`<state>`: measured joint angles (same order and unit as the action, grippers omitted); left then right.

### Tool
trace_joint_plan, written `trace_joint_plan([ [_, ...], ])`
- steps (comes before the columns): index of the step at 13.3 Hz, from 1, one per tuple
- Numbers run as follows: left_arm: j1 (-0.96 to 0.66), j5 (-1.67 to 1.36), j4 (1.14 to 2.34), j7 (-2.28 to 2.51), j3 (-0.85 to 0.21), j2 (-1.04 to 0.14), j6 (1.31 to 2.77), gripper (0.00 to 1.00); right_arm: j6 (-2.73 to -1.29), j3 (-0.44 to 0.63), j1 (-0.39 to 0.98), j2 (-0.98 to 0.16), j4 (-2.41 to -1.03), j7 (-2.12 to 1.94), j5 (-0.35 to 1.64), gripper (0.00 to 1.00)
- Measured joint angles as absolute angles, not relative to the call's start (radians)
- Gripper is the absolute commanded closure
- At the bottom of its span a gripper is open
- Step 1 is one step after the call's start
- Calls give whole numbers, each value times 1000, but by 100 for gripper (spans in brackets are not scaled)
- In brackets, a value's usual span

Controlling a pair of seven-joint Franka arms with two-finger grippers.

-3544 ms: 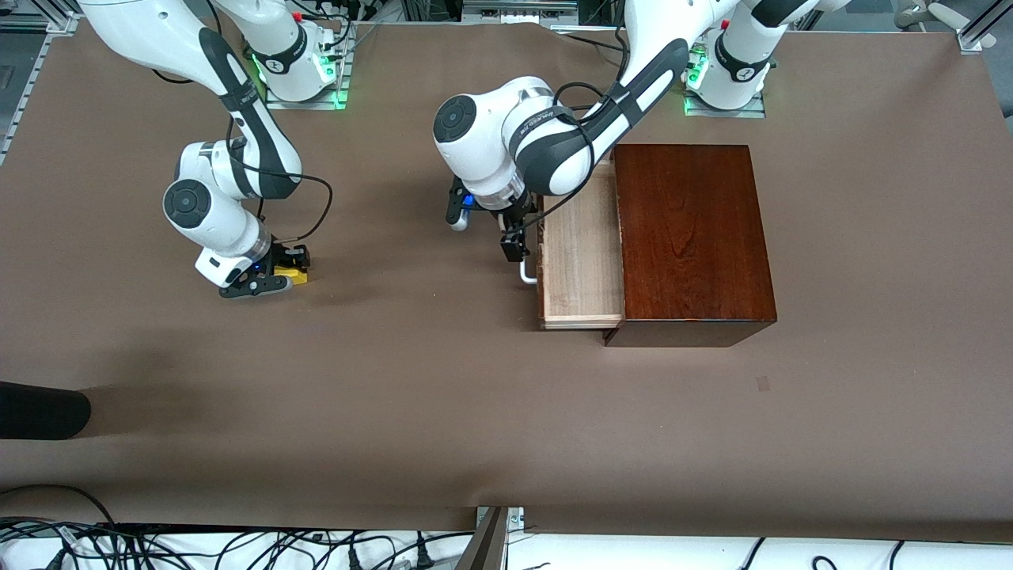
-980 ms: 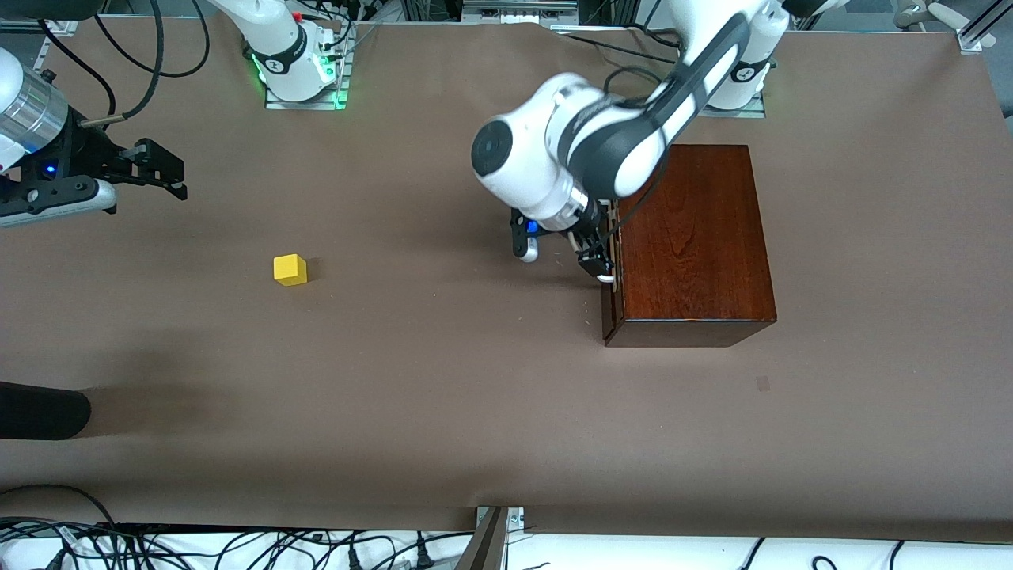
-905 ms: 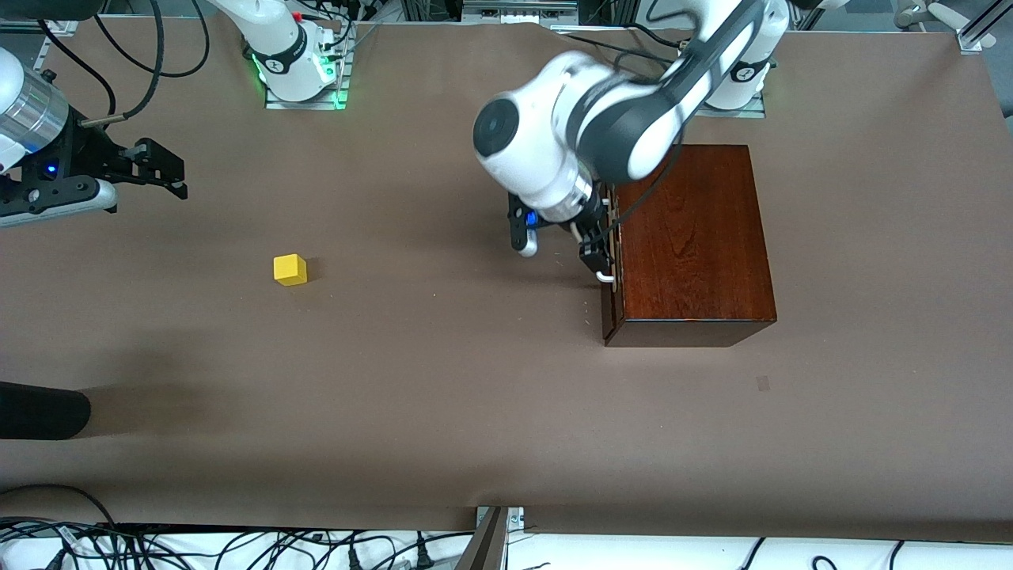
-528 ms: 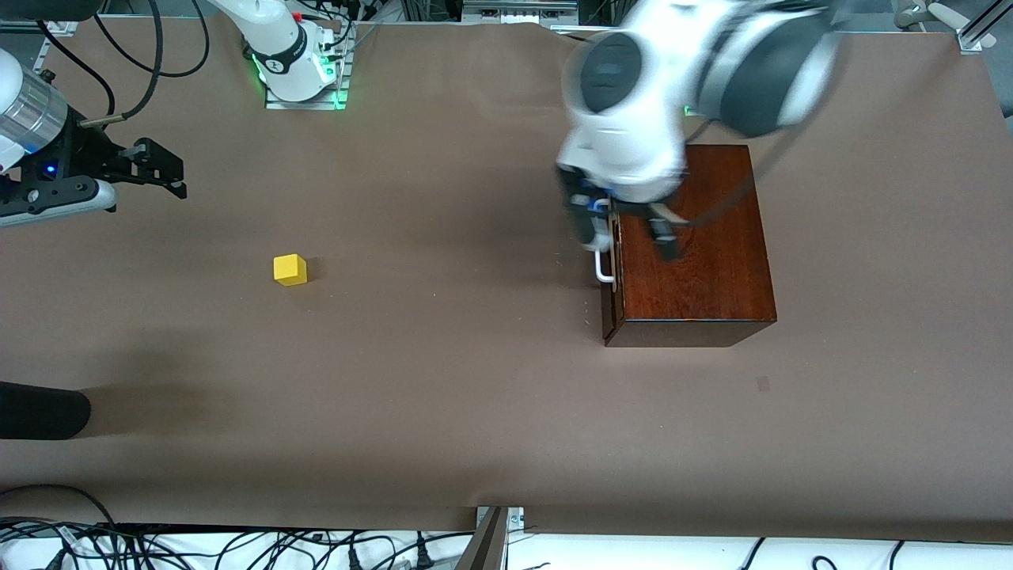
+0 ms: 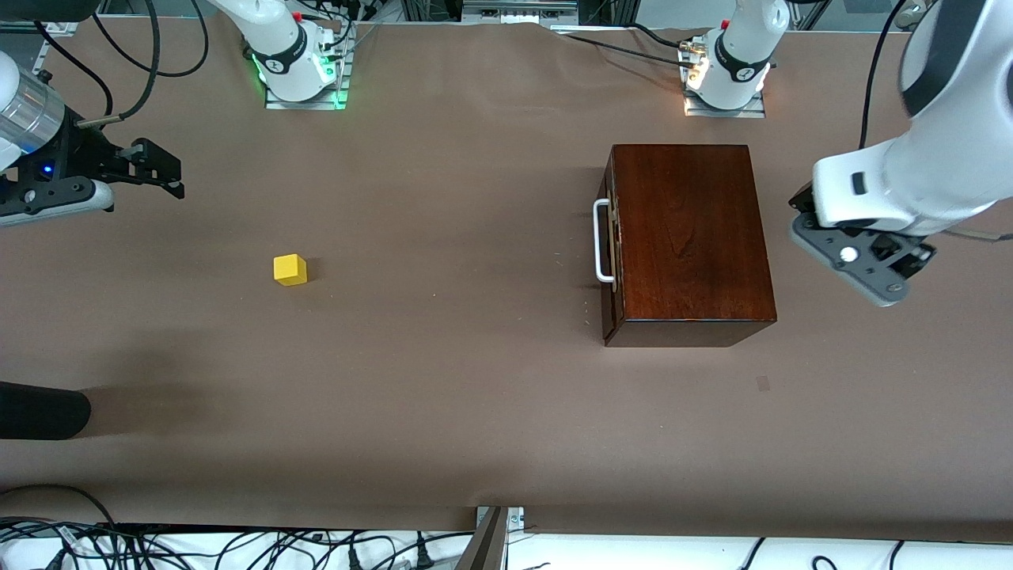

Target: Open drawer, take yellow block, close drawer

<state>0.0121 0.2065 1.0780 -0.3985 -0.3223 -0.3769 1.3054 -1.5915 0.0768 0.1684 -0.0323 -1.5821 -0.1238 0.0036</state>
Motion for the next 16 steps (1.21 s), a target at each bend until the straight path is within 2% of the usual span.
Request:
trace_joint_plan([
  [1, -4, 114, 1145, -297, -263, -317, 1362, 0, -1591, 77, 168, -32, -1582, -124, 4, 0],
  [3, -13, -22, 1353, -130, -146, -159, 1523, 0, -1591, 78, 168, -33, -1582, -124, 4, 0],
  [6, -8, -42, 1552, -64, -57, -7, 1624, 0, -1591, 78, 168, -33, -1582, -124, 4, 0],
  [10, -7, 7, 1662, -61, -19, 54, 1651, 0, -1591, 79, 168, -33, -1582, -124, 4, 0],
  [16, -26, 15, 1707, -58, -24, 50, 1659, 0, -1591, 79, 168, -33, -1582, -124, 4, 0],
])
